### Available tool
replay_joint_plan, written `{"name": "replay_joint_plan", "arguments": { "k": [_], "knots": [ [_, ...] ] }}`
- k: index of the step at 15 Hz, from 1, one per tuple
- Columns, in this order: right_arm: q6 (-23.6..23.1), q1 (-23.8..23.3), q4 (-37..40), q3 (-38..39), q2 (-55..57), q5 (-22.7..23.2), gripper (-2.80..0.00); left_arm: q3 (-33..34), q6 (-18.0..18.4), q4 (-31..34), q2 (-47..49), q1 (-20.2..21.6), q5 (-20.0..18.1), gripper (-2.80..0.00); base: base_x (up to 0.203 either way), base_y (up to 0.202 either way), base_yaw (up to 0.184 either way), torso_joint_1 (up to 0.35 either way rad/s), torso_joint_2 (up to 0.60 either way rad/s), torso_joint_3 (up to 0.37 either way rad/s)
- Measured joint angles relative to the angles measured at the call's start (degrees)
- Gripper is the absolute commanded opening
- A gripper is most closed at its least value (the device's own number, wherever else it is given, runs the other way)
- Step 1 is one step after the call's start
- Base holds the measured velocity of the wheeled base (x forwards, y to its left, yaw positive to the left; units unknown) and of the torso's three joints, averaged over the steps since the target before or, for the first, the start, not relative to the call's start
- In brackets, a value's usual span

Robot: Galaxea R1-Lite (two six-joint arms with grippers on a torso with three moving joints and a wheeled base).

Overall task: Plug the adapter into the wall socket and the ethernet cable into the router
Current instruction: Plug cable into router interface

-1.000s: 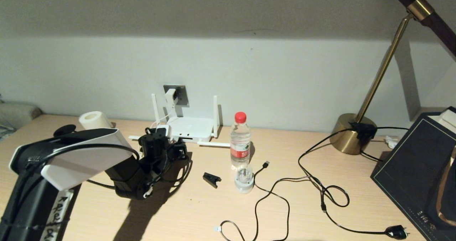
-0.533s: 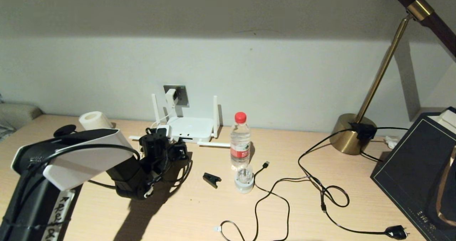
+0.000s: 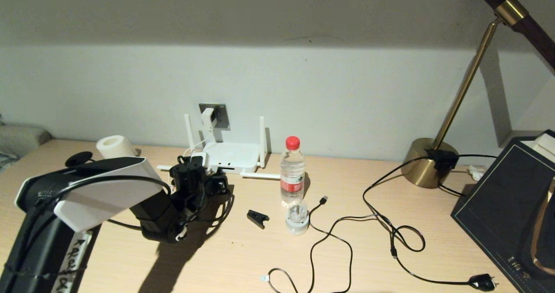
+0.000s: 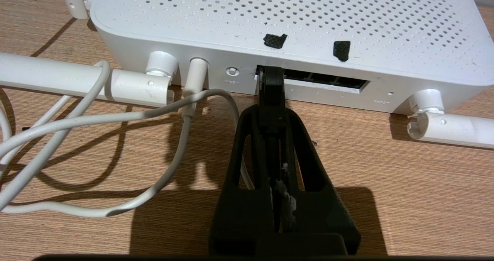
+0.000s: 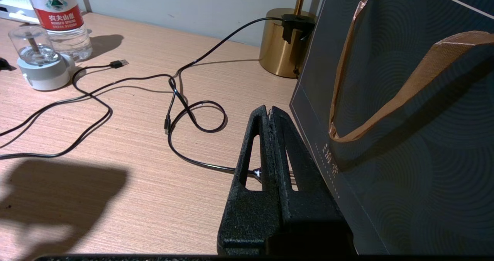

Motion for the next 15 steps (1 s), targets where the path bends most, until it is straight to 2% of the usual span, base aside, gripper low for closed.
{"name": "replay_joint_plan", "arguments": {
  "k": [4,7,11,15],
  "knots": [
    [0.02,0.00,0.02,0.00,0.00,0.00,-2.80,0.00,0.12,-0.01,0.17,0.10,-0.02,-2.80,0.000,0.000,0.000,0.000,0.00,0.000],
    [0.02,0.00,0.00,0.00,0.00,0.00,-2.80,-0.55,1.54,0.25,0.26,0.23,-0.06,-2.80,0.000,0.000,0.000,0.000,0.00,0.000],
    [0.02,0.00,0.02,0.00,0.00,-0.02,-2.80,-0.88,1.79,0.26,0.28,0.39,-2.78,-2.80,0.000,0.000,0.000,0.000,0.00,0.000],
    [-0.01,0.00,0.02,0.00,0.00,0.00,-2.80,-0.95,2.89,0.41,0.20,0.34,-3.08,-2.80,0.000,0.000,0.000,0.000,0.00,0.000]
  ]
}}
